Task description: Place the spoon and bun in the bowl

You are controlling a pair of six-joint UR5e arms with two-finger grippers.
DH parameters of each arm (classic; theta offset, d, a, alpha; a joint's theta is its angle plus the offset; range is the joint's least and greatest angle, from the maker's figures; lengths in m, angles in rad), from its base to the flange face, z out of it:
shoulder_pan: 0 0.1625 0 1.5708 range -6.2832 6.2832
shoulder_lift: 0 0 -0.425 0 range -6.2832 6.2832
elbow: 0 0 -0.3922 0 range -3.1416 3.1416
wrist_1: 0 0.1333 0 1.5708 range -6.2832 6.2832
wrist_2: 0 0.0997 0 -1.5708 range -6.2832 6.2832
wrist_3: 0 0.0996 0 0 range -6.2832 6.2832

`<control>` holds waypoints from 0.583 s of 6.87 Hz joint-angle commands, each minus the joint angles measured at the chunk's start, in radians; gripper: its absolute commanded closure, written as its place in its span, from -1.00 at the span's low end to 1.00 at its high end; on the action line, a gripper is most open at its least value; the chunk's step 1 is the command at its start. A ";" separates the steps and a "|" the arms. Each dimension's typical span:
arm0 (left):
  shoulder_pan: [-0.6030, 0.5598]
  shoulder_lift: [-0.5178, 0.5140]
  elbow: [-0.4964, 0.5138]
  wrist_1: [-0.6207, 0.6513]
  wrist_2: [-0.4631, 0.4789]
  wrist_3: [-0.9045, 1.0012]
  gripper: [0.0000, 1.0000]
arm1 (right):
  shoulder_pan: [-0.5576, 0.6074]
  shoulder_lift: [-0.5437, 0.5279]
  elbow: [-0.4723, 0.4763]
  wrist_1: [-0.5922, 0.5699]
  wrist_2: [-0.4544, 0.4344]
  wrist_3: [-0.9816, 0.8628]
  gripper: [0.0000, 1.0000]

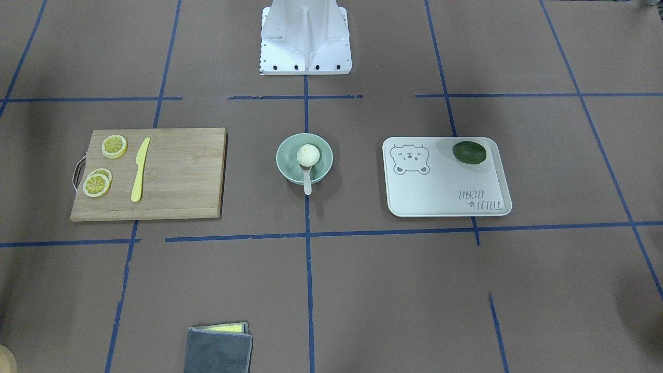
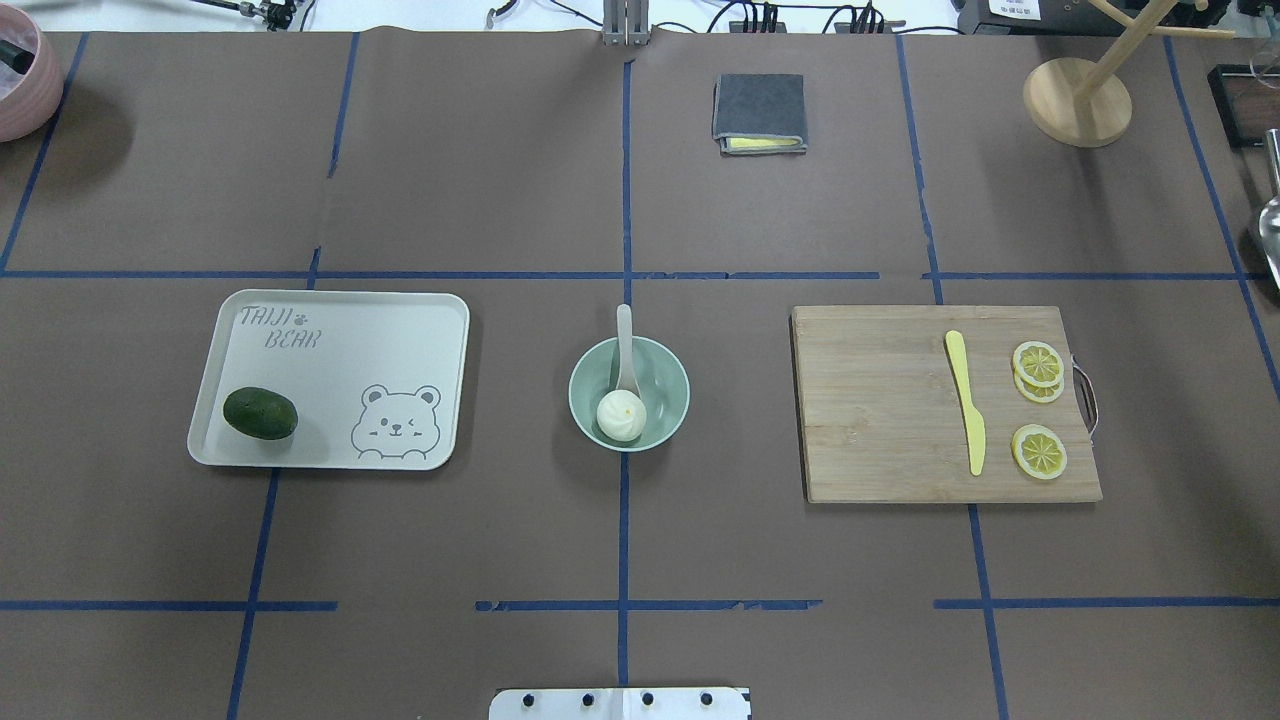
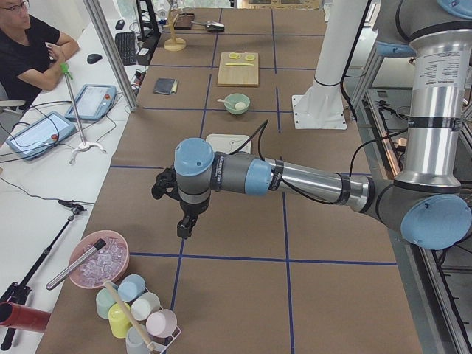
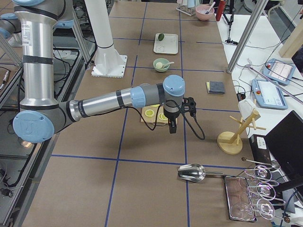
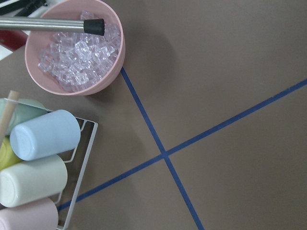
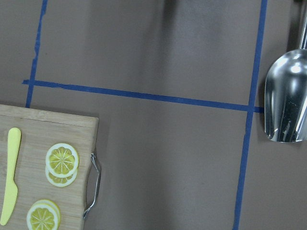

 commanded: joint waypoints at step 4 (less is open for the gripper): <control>0.069 0.025 0.077 -0.012 -0.002 -0.066 -1.00 | 0.006 -0.011 -0.037 -0.009 -0.042 -0.039 -1.00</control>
